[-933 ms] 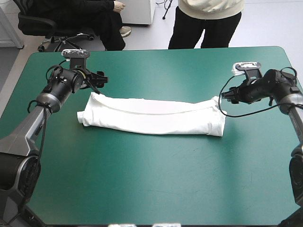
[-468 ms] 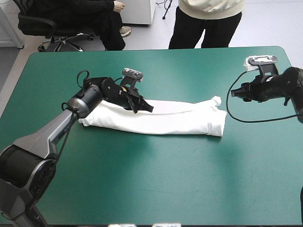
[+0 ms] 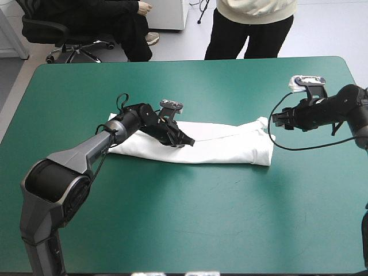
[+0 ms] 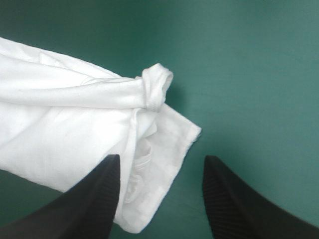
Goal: Fold the cloth
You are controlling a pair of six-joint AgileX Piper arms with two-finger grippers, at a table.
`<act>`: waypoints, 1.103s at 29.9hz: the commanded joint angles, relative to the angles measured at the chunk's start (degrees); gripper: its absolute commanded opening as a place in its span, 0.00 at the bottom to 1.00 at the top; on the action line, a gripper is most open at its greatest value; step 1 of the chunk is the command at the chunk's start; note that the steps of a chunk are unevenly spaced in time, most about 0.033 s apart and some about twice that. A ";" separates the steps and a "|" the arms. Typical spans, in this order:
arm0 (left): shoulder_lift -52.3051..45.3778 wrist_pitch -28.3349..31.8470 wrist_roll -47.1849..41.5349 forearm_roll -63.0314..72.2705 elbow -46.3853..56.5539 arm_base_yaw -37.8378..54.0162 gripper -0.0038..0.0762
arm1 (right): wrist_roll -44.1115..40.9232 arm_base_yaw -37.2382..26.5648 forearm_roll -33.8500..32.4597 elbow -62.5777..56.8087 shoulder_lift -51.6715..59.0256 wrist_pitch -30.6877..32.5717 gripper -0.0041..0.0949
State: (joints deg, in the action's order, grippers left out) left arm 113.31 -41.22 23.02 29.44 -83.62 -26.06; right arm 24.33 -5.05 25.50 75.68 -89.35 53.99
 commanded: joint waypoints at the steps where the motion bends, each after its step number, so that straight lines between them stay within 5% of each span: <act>1: -2.11 0.01 1.14 2.68 -1.28 -0.26 0.03 | 1.39 -0.43 6.13 -0.92 -0.35 -1.79 0.69; 5: -2.04 -0.67 1.28 2.56 -1.28 -0.26 0.03 | 3.11 -0.43 10.08 -2.49 -3.40 -0.93 0.78; 18: -1.89 -1.13 1.28 2.56 -1.28 -0.26 0.03 | 5.01 -0.43 12.23 -3.16 -15.14 2.45 0.70; 29: -1.89 -1.24 1.28 2.56 -1.28 -0.26 0.03 | 14.97 -0.43 19.76 -3.16 -16.46 6.53 0.05; 33: -1.89 -1.14 1.28 2.56 -1.28 -0.26 0.03 | 15.56 -0.43 19.61 -2.94 -15.77 3.98 0.03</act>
State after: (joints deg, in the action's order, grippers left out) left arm 113.69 -41.71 24.54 30.48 -83.79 -26.06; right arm 38.25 -5.59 42.51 71.76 -108.39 58.72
